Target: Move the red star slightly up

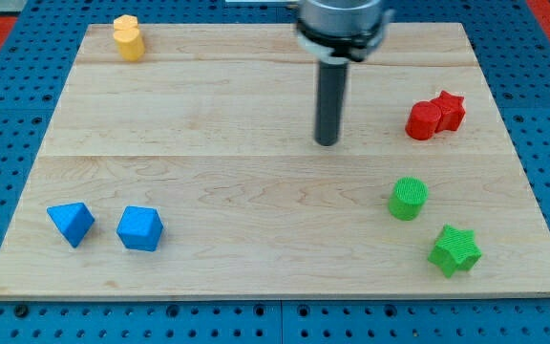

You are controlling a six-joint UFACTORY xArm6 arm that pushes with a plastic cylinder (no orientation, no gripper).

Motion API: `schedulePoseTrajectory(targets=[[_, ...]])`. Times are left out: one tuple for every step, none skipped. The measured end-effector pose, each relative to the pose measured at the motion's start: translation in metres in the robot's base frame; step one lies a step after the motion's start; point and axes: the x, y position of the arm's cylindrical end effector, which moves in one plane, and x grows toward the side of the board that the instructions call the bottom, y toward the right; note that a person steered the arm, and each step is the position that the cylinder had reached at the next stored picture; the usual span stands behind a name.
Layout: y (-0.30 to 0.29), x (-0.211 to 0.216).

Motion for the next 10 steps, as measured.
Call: schedulePoseTrajectory(targets=[[0.016,0.031],[0.072,0.035],[0.107,0.020],[0.117,-0.019],[0.148,-0.020],[0.163,-0.019],[0.165,-0.033],[0.149,-0.062],[0.127,-0.090],[0.118,-0.114]])
